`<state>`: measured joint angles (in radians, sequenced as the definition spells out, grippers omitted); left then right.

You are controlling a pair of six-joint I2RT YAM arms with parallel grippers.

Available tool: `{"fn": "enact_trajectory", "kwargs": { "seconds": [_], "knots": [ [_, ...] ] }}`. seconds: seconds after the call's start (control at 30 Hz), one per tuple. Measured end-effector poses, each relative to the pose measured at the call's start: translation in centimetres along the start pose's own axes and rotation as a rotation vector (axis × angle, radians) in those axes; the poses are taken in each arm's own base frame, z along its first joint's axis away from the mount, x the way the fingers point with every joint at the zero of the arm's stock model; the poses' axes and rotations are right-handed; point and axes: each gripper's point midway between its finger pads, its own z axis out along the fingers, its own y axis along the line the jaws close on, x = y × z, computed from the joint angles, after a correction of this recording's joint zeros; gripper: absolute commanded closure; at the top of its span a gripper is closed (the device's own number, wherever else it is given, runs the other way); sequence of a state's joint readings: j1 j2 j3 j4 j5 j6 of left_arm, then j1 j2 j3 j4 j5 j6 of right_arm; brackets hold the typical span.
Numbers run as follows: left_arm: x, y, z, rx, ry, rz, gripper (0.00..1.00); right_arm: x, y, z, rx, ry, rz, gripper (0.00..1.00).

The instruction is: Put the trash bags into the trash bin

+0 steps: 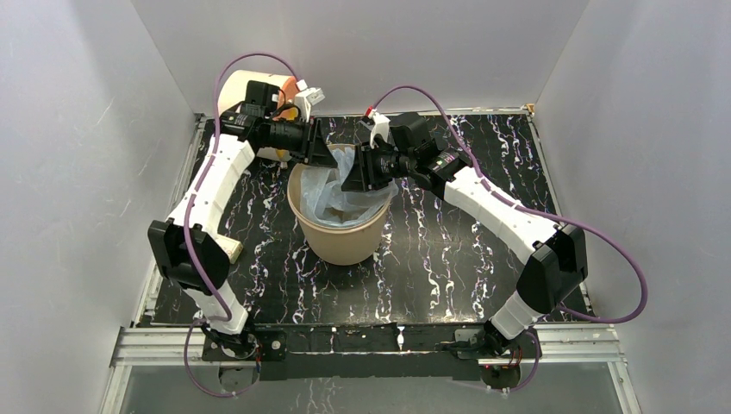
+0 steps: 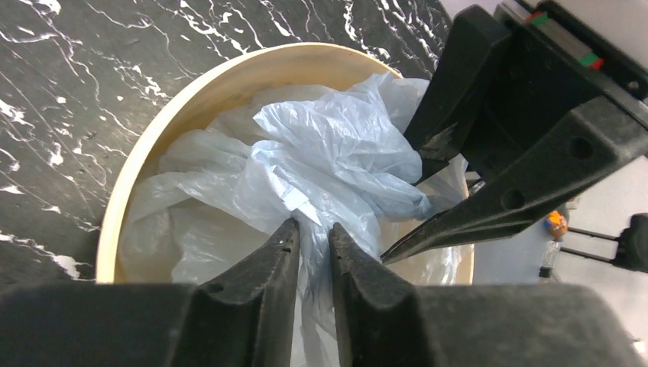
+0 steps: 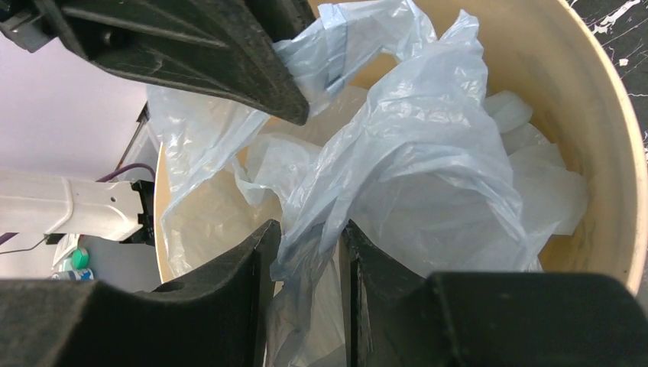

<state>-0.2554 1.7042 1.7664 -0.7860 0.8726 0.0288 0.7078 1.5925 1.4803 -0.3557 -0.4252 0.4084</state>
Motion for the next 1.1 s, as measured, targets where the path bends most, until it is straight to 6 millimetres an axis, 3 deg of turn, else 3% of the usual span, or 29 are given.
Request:
{"fn": "enact_trajectory", "kwargs": {
  "seconds": [0.07, 0.2, 0.33, 0.43, 0.63, 0.73, 0.87, 0.93, 1.1],
  "knots": [
    [0.2, 0.1, 0.2, 0.006, 0.010, -0.012, 1.00, 0.0, 0.0, 0.0, 0.000, 0.000, 0.000, 0.58],
    [-0.2, 0.6, 0.1, -0.030, -0.023, -0.007, 1.00, -0.1, -0.2, 0.0, 0.011, -0.004, 0.003, 0.59],
    [-0.2, 1.0, -1.2, -0.144, -0.110, -0.001, 1.00, -0.4, -0.8, 0.1, 0.049, -0.021, 0.009, 0.64],
    [-0.6, 1.1, -3.8, -0.281, -0.217, 0.008, 1.00, -0.8, -1.8, 0.0, 0.108, -0.047, 0.012, 0.82],
    [-0.5, 1.3, -11.6, -0.598, -0.494, 0.006, 1.00, -3.4, -4.7, -2.7, 0.252, -0.155, 0.036, 0.81],
    [0.7, 1.7, -13.8, -0.697, -0.580, -0.012, 1.00, -5.2, -6.0, -5.0, 0.297, -0.230, 0.059, 0.80],
    [3.1, 3.1, -14.3, -0.778, -0.595, -0.068, 1.00, -6.6, -6.7, -7.7, 0.327, -0.308, 0.076, 0.80],
    [4.2, 4.1, -13.9, -0.802, -0.583, -0.101, 1.00, -6.8, -6.7, -8.2, 0.337, -0.323, 0.083, 0.80],
    [8.2, 6.3, -12.8, -0.853, -0.526, -0.180, 0.98, -4.7, -8.8, -8.0, 0.400, -0.292, 0.123, 0.80]
  ]
}}
